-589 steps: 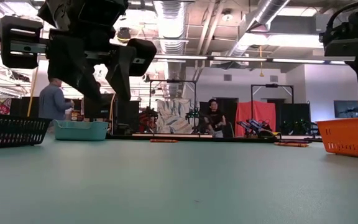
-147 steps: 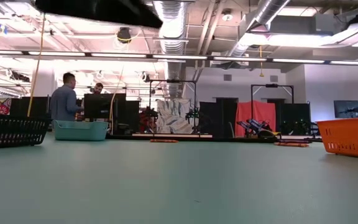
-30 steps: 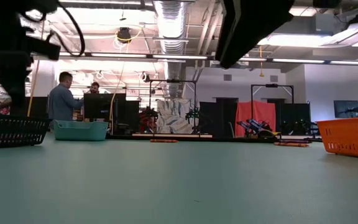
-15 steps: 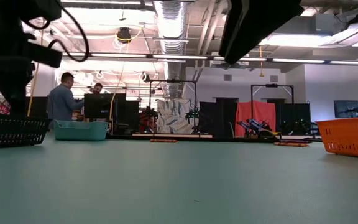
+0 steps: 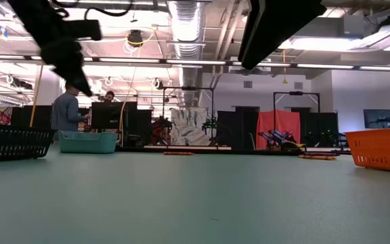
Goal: Sort crayons
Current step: Put the orange crayon into the orange bin
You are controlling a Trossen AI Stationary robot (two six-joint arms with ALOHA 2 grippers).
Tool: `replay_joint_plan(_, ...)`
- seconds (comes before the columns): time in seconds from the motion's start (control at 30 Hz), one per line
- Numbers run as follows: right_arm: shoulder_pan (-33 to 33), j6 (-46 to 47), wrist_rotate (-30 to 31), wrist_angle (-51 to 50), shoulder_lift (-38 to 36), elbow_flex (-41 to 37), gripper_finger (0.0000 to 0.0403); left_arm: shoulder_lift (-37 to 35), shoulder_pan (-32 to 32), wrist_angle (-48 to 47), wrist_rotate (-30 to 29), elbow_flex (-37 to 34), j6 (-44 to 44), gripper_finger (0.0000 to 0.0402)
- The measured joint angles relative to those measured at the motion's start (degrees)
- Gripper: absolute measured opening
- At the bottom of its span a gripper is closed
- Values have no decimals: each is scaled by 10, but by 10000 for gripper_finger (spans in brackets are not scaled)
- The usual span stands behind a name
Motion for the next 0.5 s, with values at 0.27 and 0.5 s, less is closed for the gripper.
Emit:
replay_joint_plan(0.27,-3,33,27,46,2,-42,132,41,185,140,108,0,188,142)
replay_joint_plan(0.5,-10,52,39,81,3,-110,132,129,338,241,224,6,310,142)
